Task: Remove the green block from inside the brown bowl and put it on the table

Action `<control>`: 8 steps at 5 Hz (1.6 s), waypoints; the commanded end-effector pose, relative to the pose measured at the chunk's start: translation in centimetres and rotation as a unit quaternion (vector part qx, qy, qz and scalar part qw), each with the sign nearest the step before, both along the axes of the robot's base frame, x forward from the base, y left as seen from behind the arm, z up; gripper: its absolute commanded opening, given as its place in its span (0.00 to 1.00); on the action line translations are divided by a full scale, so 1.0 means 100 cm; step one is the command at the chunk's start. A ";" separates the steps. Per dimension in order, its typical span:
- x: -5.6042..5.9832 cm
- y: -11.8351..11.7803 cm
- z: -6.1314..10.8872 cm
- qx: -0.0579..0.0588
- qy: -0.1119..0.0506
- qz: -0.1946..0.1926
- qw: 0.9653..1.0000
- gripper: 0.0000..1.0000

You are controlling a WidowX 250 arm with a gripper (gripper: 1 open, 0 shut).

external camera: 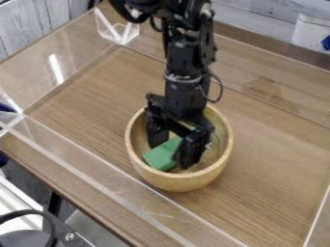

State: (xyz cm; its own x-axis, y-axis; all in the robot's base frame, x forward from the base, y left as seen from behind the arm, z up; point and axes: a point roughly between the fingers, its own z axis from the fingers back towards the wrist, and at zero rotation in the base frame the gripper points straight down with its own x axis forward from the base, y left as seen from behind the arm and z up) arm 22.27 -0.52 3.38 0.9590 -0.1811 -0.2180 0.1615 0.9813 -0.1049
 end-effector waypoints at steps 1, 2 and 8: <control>0.003 0.000 0.014 0.001 -0.049 0.011 0.999 1.00; 0.004 0.003 0.022 0.006 -0.072 0.007 0.997 1.00; 0.005 0.007 0.021 0.015 -0.096 0.052 0.994 0.00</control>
State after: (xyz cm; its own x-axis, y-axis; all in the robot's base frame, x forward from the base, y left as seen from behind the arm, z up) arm 21.71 -0.06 4.16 0.9922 -0.0831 -0.0926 0.0779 0.9952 -0.0586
